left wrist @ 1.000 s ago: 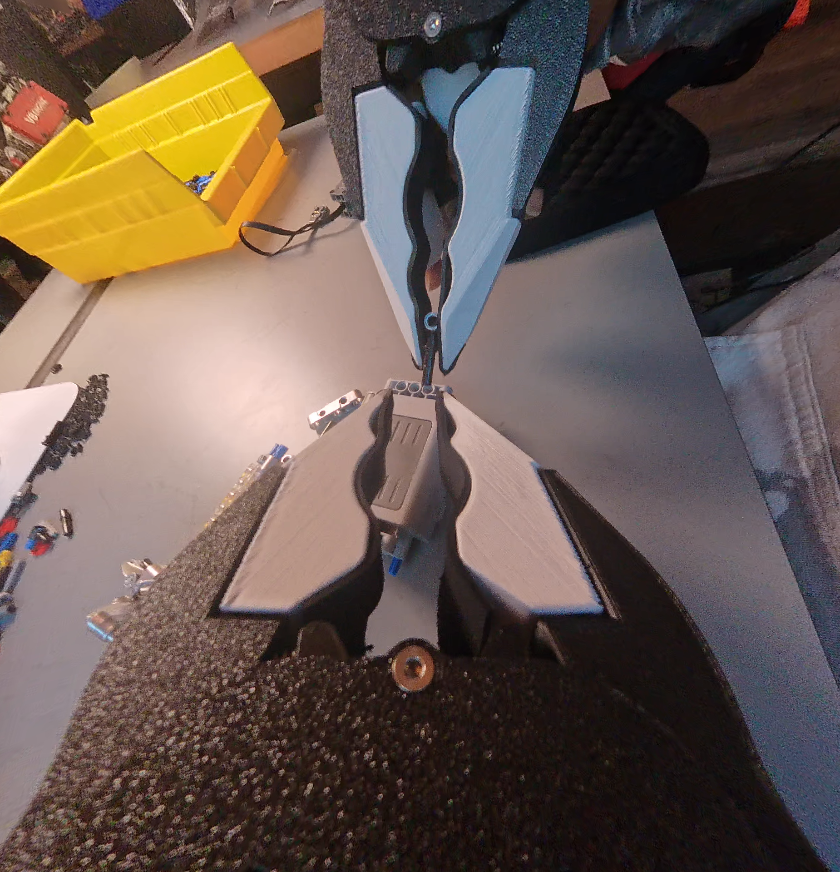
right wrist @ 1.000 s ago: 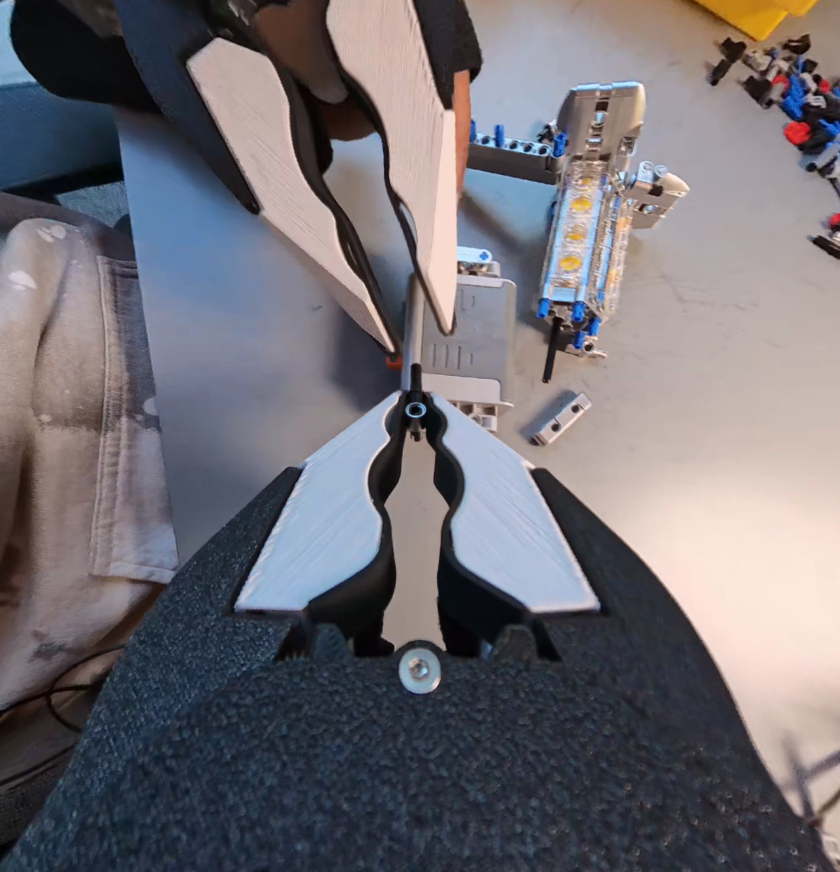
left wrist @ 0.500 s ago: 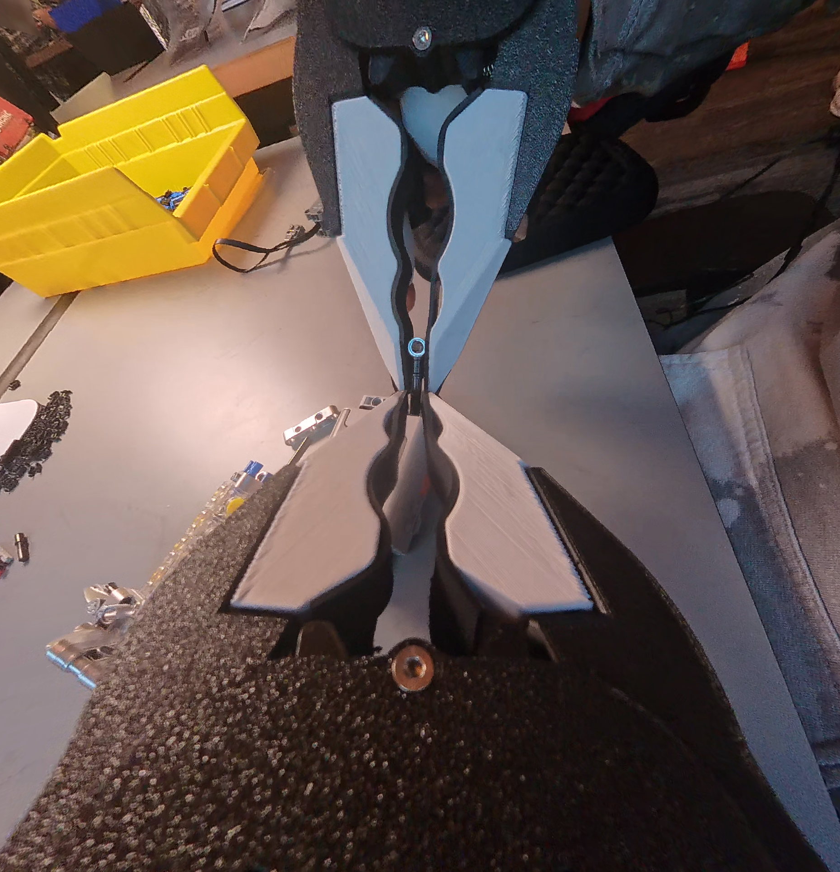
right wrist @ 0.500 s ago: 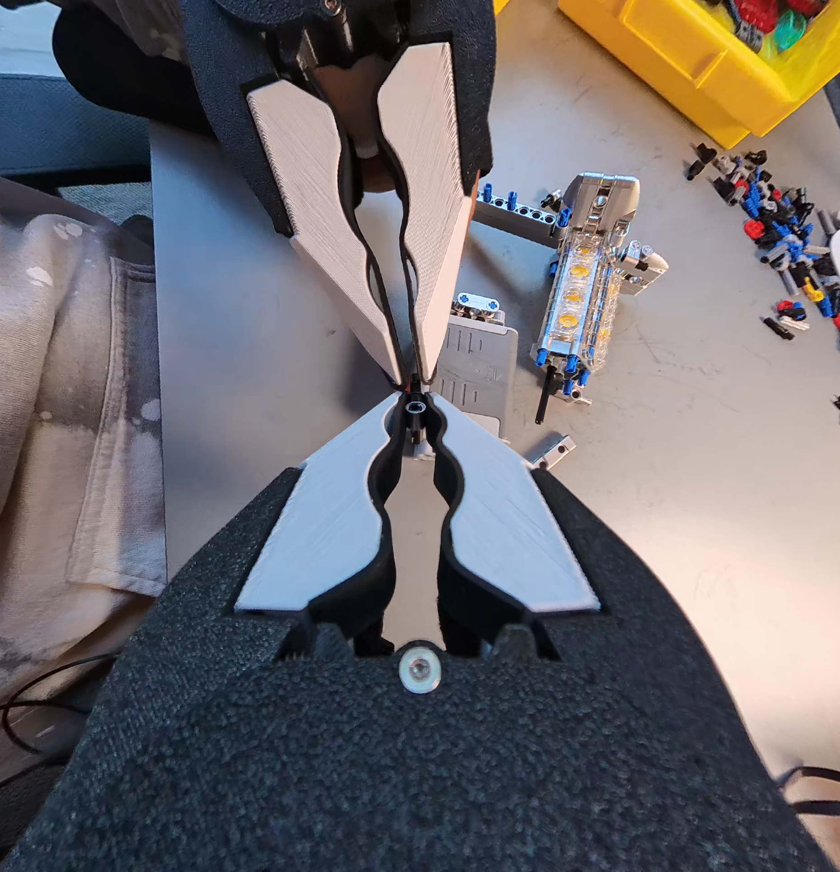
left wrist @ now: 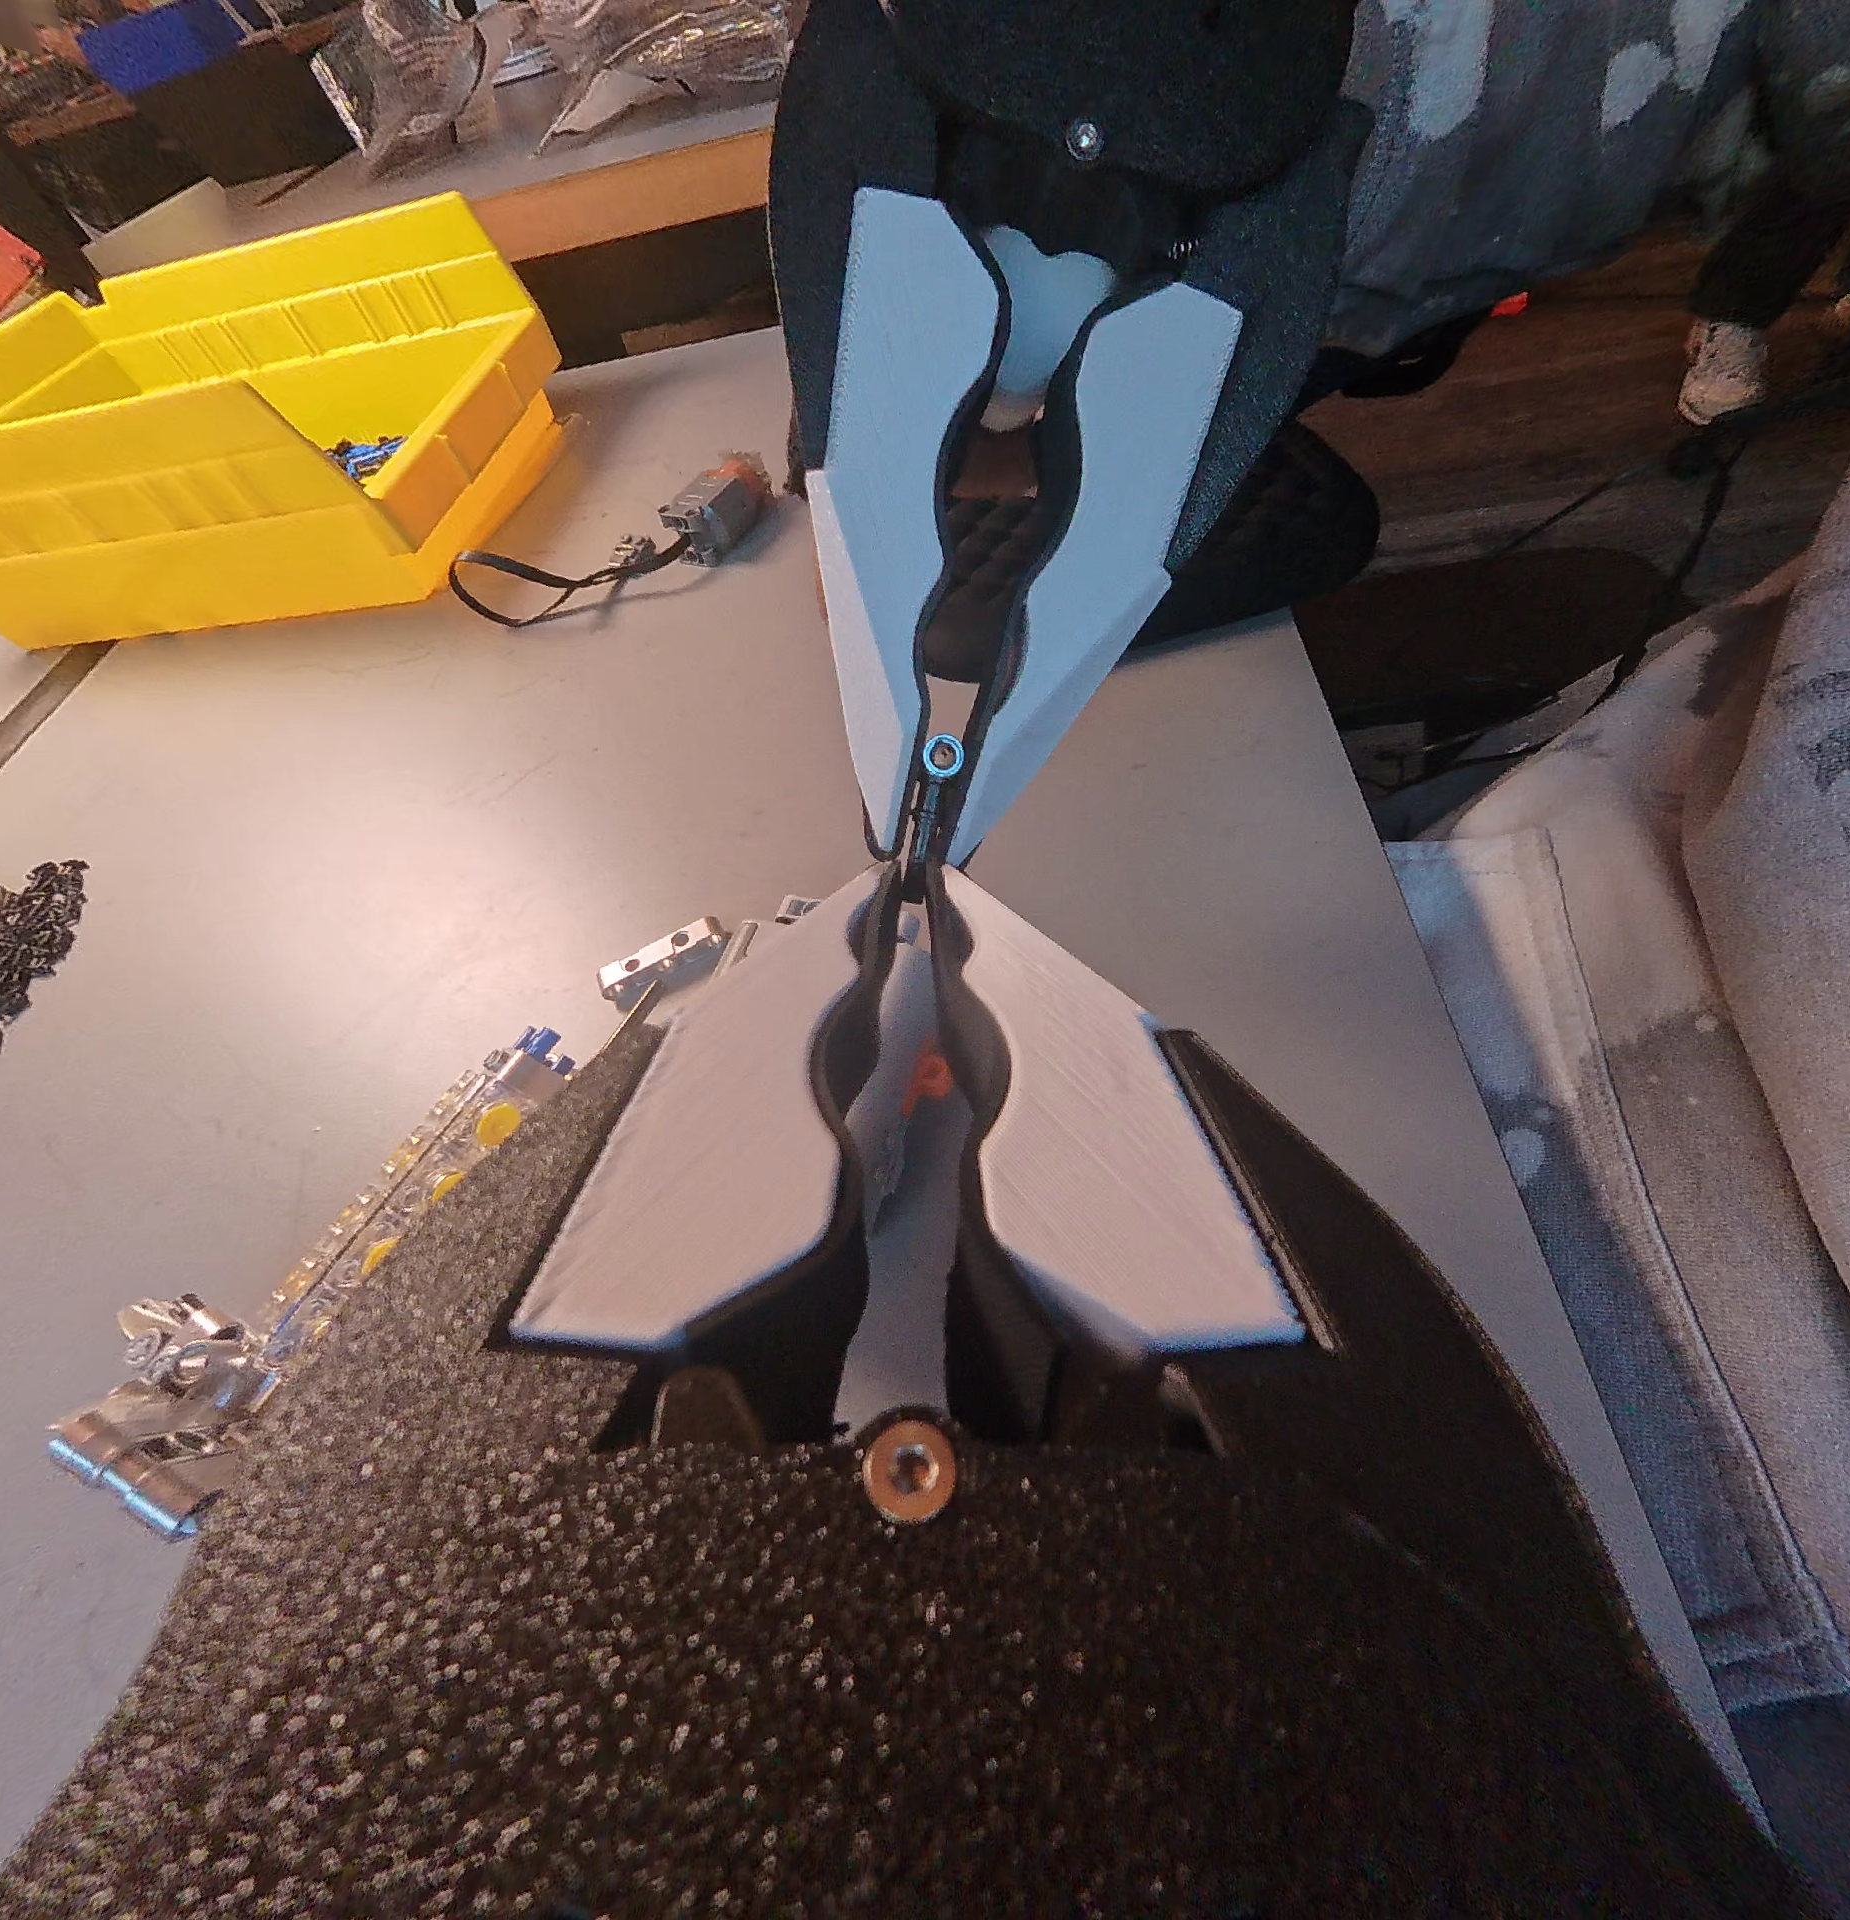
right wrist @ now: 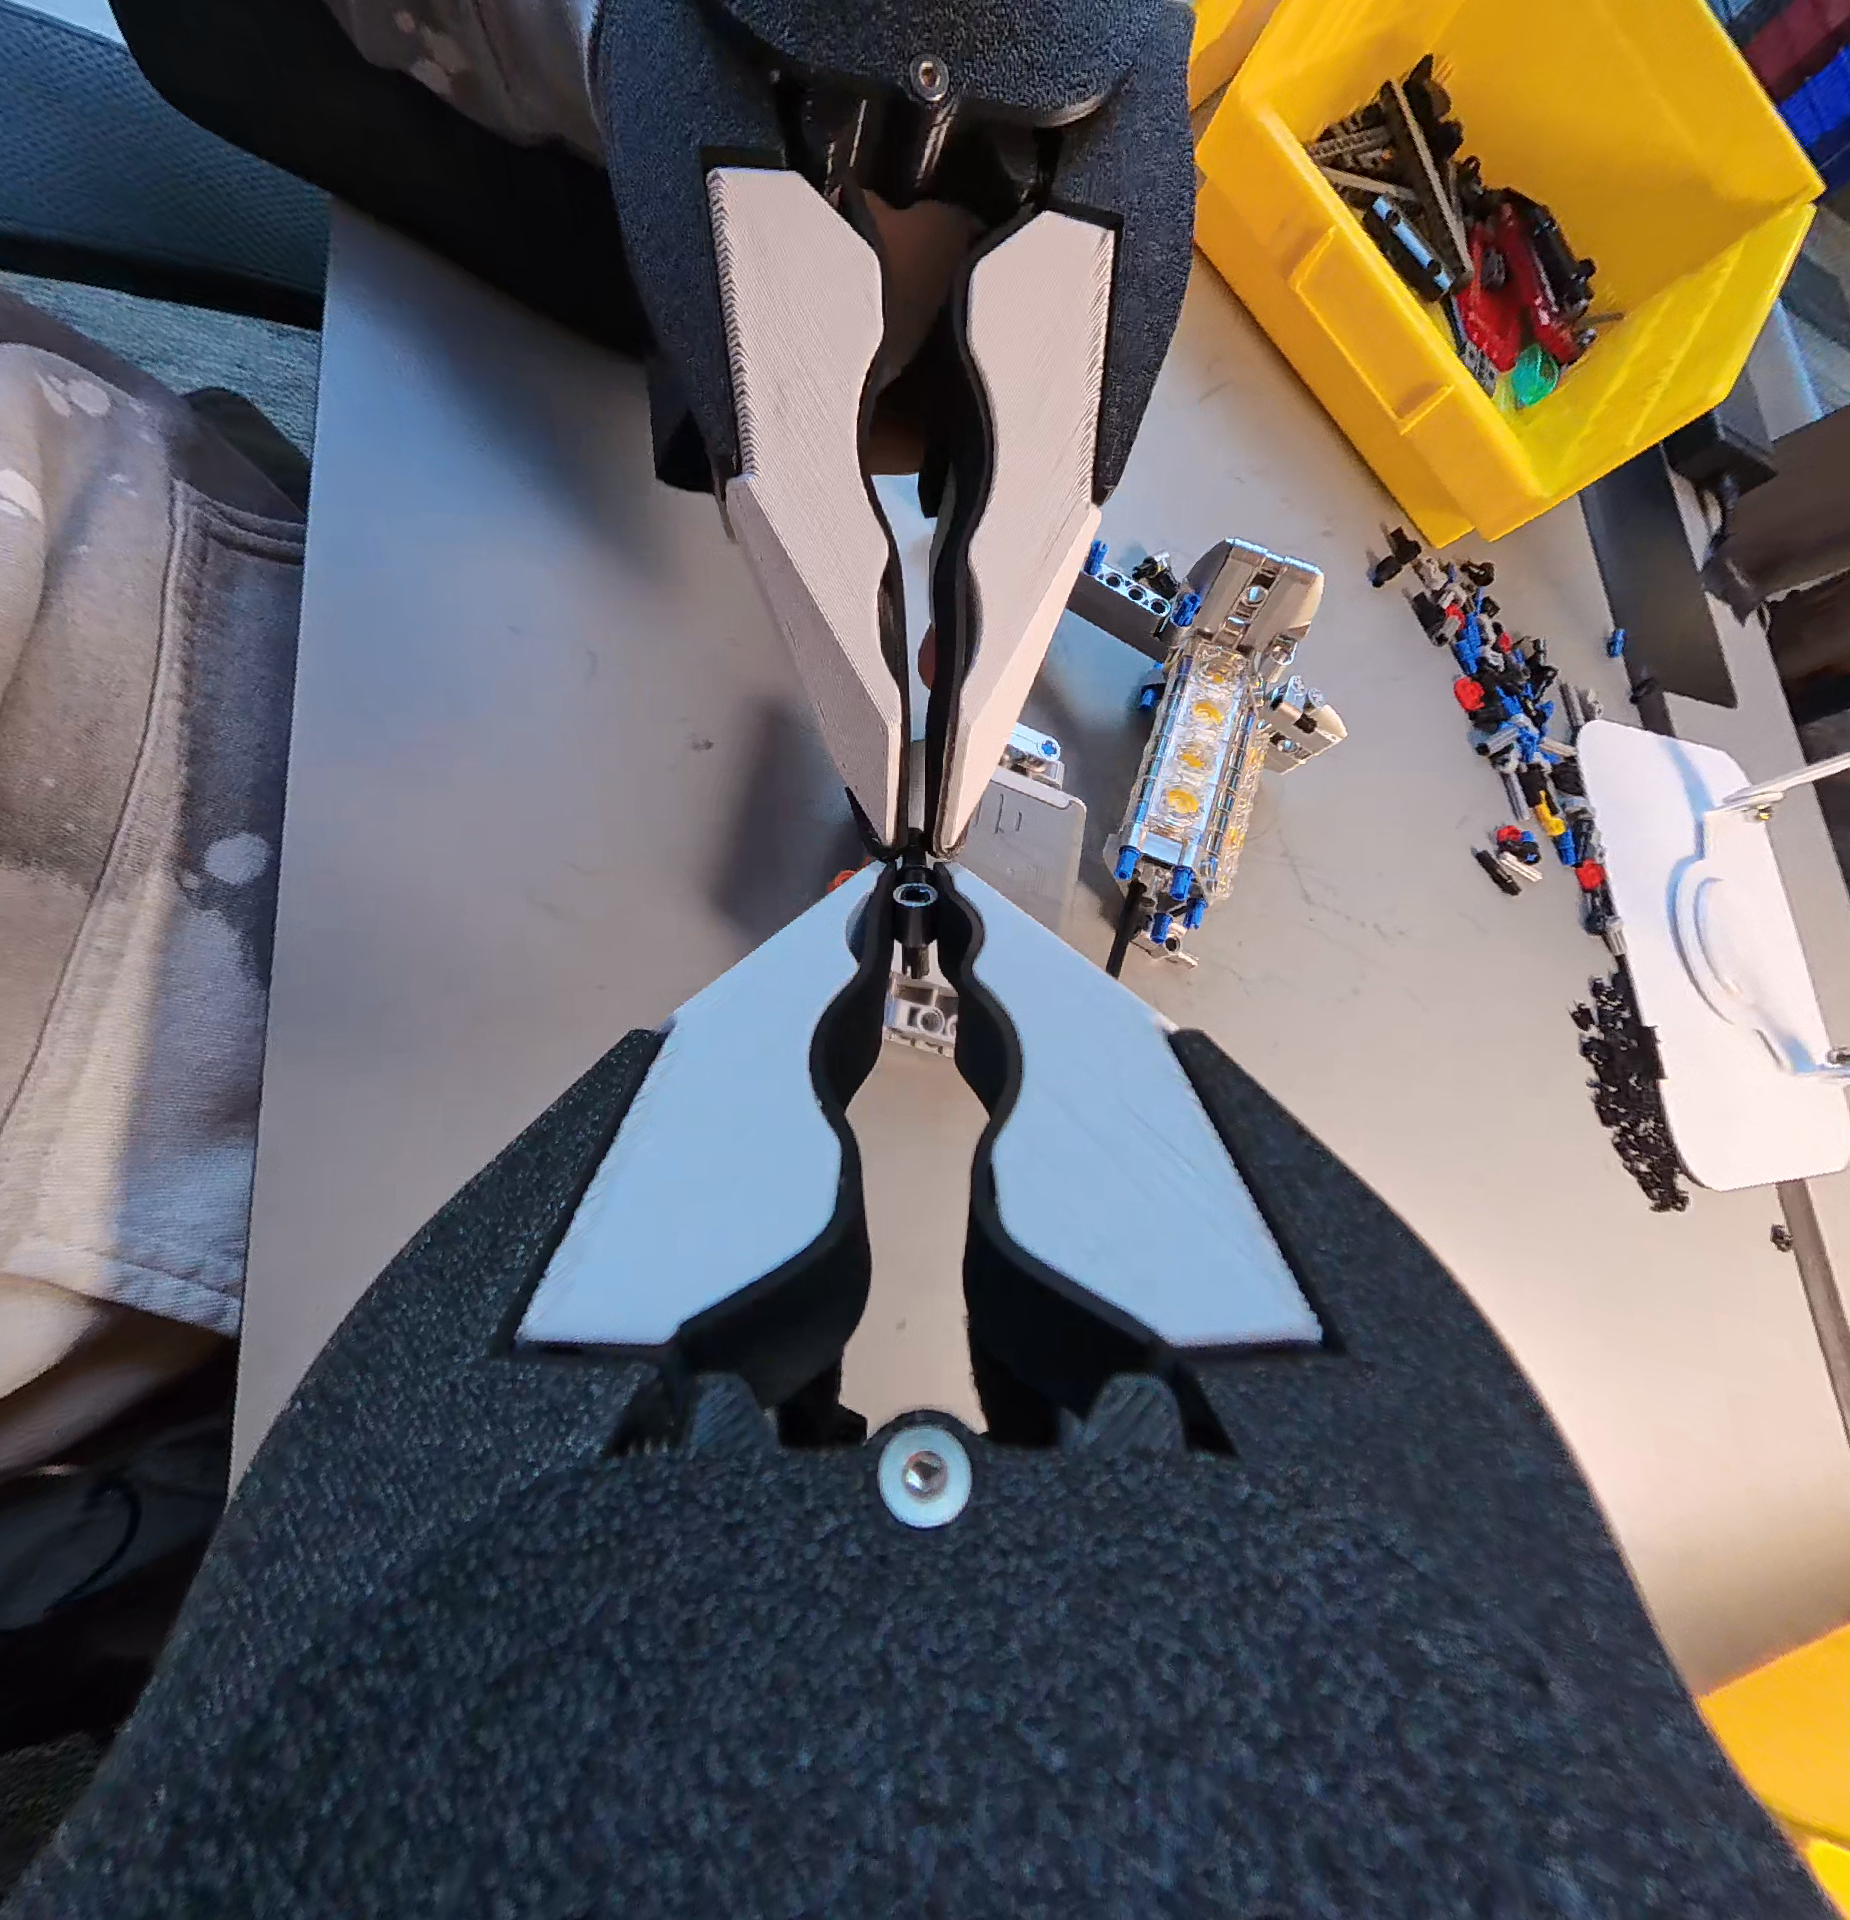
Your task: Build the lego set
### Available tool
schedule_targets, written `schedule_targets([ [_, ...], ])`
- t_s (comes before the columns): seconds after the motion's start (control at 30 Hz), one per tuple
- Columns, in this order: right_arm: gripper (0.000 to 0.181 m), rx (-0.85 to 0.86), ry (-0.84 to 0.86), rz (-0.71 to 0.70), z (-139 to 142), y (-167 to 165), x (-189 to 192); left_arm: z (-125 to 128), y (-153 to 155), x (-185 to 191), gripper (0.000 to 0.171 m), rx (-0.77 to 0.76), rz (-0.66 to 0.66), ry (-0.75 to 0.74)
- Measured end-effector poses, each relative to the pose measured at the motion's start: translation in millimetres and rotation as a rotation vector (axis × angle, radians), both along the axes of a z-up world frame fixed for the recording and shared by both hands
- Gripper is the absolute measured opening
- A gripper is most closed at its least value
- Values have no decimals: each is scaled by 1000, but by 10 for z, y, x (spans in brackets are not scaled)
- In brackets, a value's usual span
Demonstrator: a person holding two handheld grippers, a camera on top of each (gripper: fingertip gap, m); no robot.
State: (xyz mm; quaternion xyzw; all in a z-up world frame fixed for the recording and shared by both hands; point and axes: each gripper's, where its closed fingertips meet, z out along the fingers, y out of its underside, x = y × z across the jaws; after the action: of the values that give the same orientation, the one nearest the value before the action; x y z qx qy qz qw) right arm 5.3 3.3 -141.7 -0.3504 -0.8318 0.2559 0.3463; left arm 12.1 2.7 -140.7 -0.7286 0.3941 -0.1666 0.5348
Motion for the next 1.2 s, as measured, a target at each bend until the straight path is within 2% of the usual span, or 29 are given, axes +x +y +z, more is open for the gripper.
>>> schedule_targets([
  [0.33,12,-139,13,24,138,-68,69,98,-55,0,2,65,-43,-31],
  [0.6,7,-156,51,22,222,-36,115,107,-60,8,2,45,-50,-61],
  [0.77,6,-170,13,20,200,-27,115,69,-52,24,2,36,-44,-49],
  [0.87,6,-166,-33,-4,155,43,100,47,-9,-4,2,33,-15,-49],
  [0.97,6,-127,-140,-80,57,255,74,-23,74,-90,4,50,45,17],
  [1.07,6,-115,-285,-146,-64,451,61,-75,120,-121,19,22,61,52],
  [1.2,6,-78,-474,-170,-196,540,80,-173,195,-173,40,-61,54,107],
])
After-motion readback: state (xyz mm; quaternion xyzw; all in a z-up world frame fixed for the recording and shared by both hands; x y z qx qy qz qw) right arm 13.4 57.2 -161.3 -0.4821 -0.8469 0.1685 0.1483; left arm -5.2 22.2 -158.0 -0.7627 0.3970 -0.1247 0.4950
